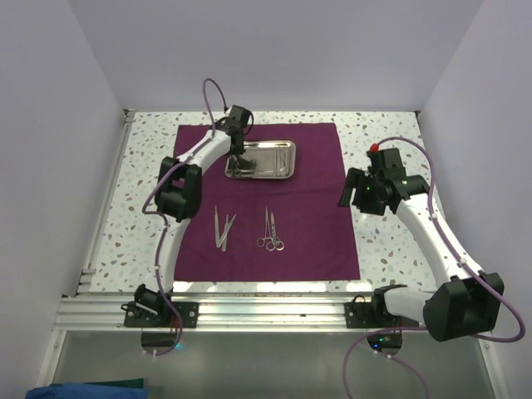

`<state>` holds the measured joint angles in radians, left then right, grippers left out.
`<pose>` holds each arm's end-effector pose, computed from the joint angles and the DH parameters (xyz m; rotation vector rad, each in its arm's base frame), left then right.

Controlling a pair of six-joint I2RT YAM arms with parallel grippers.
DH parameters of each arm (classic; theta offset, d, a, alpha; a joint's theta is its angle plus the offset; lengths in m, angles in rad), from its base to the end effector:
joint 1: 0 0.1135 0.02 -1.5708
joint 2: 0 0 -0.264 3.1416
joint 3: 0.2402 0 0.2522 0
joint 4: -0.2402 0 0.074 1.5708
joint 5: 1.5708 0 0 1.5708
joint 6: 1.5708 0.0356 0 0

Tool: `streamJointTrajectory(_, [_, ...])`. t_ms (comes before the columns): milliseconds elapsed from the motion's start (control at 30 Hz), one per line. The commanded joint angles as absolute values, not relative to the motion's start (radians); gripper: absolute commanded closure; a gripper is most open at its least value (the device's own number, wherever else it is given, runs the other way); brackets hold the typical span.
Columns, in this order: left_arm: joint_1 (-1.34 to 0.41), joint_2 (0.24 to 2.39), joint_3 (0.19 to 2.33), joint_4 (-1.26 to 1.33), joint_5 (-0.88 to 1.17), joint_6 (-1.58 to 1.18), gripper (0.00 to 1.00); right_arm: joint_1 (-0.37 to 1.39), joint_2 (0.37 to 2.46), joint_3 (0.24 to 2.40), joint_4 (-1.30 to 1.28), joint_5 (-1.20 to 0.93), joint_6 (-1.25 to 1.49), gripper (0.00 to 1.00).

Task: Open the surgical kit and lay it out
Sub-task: Pick up the medical item from the container.

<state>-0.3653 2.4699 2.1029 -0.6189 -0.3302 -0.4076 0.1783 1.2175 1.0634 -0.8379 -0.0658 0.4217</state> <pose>0.5050 -0.1808 0.1561 -0.1768 2.4760 0.1013 0.2356 0.0448 0.2912 0.2893 2.5744 0.3094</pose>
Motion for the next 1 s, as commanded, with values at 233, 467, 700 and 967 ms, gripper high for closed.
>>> streamJointTrajectory(233, [-0.423,2.595,2.056,-0.842,-0.227,-0.433,0.75,0.17,1.186,1.031,-0.787,-0.069,0.385,0.28])
streamJointTrajectory(467, [-0.431,2.608,2.049,-0.859,-0.213,-0.454,0.79,0.163,1.19,1.02,-0.775,-0.071,0.367,0.28])
streamJointTrajectory(700, [-0.43,2.62,2.033,-0.822,-0.149,-0.44,1.0,0.153,1.193,1.017,-0.772,-0.072,0.347,0.28])
streamJointTrajectory(967, [-0.416,2.571,2.21,-0.816,-0.117,-0.396,1.0,0.153,1.197,1.025,-0.761,-0.09,0.353,0.28])
